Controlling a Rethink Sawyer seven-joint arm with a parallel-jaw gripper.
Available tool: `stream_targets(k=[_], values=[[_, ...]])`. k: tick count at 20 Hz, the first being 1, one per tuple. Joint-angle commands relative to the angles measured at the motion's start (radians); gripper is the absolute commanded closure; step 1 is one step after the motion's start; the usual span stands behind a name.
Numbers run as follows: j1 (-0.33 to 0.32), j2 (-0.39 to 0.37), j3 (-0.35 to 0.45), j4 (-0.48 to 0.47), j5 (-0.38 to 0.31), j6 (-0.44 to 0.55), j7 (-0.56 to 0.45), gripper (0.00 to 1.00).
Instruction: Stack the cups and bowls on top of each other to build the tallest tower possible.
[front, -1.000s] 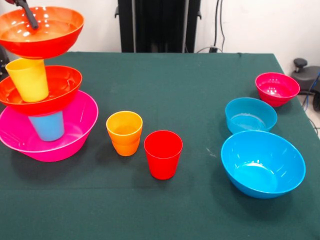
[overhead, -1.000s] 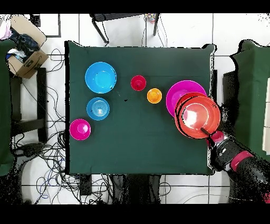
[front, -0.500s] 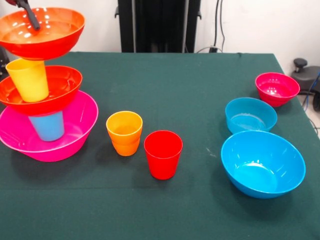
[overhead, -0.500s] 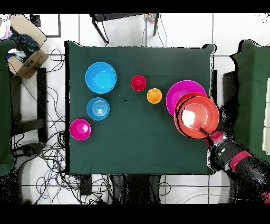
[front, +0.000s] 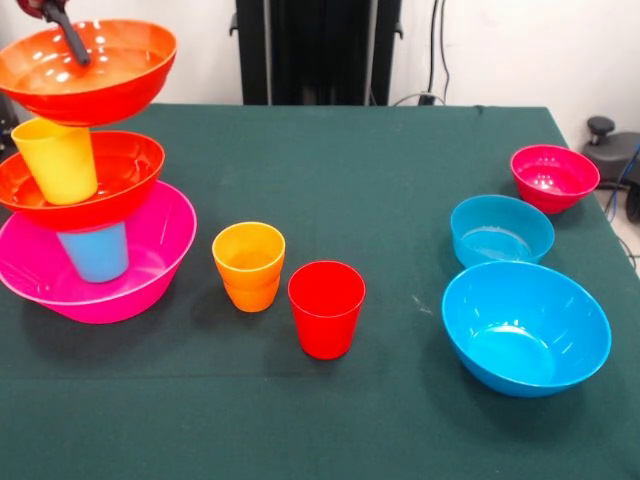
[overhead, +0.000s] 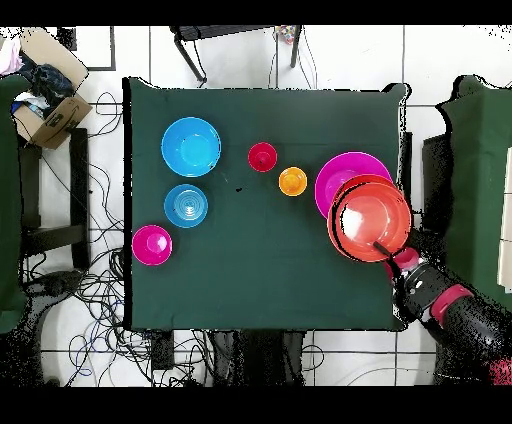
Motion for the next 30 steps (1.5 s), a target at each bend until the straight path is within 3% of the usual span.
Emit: stream_targets(k=[1,30], values=[[0.048,0.066,-0.057,-0.063,-0.093,0.077,-0.179,1.0],[0.031,0.046,-0.059,-0.095,-0.148,0.174,-0.209,1.0]])
